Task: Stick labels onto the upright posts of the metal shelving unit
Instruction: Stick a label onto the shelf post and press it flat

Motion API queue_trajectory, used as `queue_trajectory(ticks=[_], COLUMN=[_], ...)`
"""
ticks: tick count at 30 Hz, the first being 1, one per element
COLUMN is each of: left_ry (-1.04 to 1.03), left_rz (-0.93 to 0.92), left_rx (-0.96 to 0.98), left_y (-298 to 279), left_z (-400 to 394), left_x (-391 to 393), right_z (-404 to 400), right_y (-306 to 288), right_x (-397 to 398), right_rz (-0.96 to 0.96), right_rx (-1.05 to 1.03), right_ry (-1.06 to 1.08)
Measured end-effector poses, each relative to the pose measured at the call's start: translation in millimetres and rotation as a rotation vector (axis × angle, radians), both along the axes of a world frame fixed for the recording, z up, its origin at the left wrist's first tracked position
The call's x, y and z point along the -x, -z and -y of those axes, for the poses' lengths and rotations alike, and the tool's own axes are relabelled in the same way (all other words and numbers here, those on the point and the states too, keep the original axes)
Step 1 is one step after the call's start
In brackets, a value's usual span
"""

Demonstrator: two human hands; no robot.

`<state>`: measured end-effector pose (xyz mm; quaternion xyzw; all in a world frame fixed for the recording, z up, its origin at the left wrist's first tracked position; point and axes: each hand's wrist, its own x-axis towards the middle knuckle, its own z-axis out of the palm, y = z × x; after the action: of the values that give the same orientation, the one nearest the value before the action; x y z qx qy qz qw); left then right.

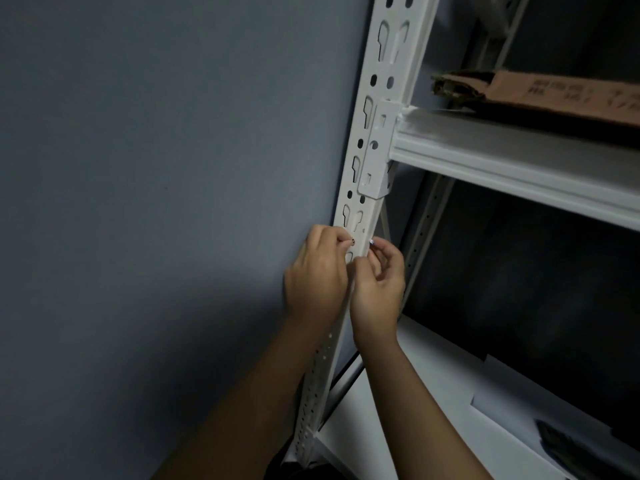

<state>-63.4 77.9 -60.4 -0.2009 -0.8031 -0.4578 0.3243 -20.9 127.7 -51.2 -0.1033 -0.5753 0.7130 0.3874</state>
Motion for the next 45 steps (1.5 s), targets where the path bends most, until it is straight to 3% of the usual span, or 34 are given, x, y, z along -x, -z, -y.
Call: queue_trajectory(ticks=[8, 20, 24, 32, 36, 45], left_ry=[0.004, 0.069, 0.043, 0.016, 0.030, -0.003], left_rz=[-0.219, -0.040, -0.006, -0.213, -0.227, -0.296], left_rx=[-0.026, 0.121, 0.009, -0.004, -0.004, 0.178], left_y=[5, -1, 3, 8, 6, -2], left_z=[5, 7, 8, 5, 5, 11], left_x=[6, 7, 4, 4, 4, 14], right_z=[-2, 2, -5, -7, -8, -5], right_y=[2, 4, 1, 2, 3, 0], right_x=[0, 1, -3, -4, -4, -5], right_rz=[0.006, -0.012, -0.002, -0.005, 0.003, -0.007], right_rx=[-0.021, 0.012, -0.004, 0.000, 0.000, 0.017], right_ry=[0.007, 0.003, -0.052, -0.056, -0.059, -0.054])
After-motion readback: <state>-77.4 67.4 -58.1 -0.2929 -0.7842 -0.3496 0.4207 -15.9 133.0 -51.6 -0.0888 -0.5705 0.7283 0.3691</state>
